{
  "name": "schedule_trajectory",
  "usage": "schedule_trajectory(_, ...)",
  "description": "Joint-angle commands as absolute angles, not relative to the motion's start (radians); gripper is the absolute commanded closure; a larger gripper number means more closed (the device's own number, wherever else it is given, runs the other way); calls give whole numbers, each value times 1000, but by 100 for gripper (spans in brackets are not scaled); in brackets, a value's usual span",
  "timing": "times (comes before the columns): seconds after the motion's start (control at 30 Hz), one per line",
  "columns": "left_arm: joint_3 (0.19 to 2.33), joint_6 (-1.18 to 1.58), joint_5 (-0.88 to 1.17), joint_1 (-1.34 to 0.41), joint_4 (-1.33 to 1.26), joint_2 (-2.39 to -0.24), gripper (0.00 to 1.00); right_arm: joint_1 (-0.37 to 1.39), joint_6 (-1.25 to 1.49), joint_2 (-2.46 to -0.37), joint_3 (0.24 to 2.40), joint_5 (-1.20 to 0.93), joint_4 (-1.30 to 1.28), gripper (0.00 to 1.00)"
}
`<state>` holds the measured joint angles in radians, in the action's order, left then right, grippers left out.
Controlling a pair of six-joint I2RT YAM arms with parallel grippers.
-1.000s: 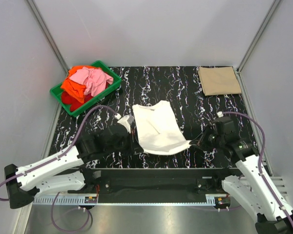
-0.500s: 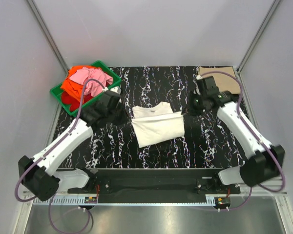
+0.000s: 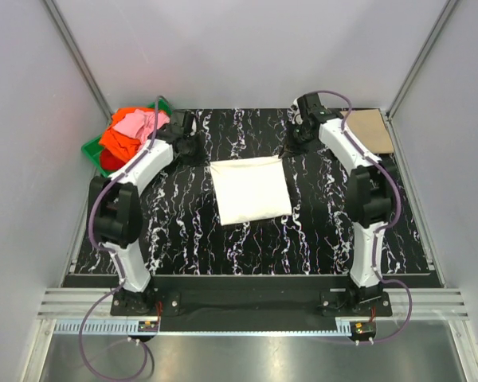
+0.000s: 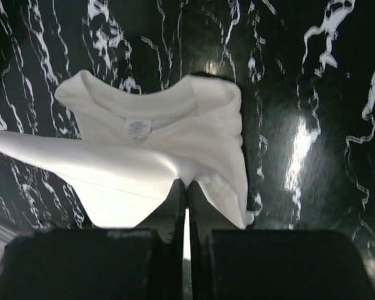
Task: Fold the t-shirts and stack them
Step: Fold the tshirt
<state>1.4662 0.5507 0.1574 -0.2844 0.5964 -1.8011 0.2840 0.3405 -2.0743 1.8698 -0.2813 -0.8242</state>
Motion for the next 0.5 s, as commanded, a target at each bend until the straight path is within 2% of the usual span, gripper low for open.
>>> schedule_trajectory(0.0, 1642, 462, 209, -265, 514, -1920, 100, 238, 318, -2173, 2005, -337, -831, 100)
schedule_trajectory(0.1, 1745, 431, 213, -264, 482, -2046, 100, 216, 314, -2267, 2097, -366, -834, 98)
schedule_trajectory(0.2, 1840, 419, 213, -256, 477, -2160, 99, 198, 307, -2365, 2183, -405, -834, 93)
schedule_trajectory(0.27, 1880, 417, 207, -253, 479, -2219, 95, 189, 302, -2429, 2248, -413, -838, 82)
schedule_trajectory(0.3, 1903, 425, 199, -249, 479, -2230, 87, 184, 293, -2447, 2272, -426, -839, 77)
schedule_trajectory(0.33, 1920, 425, 198, -247, 476, -2241, 83, 180, 291, -2463, 2296, -431, -841, 67)
schedule_trajectory(0.4, 1969, 404, 183, -247, 485, -2258, 83, 166, 288, -2494, 2367, -443, -857, 62)
schedule_trajectory(0.47, 1997, 390, 160, -245, 498, -2246, 79, 155, 295, -2488, 2417, -434, -903, 48)
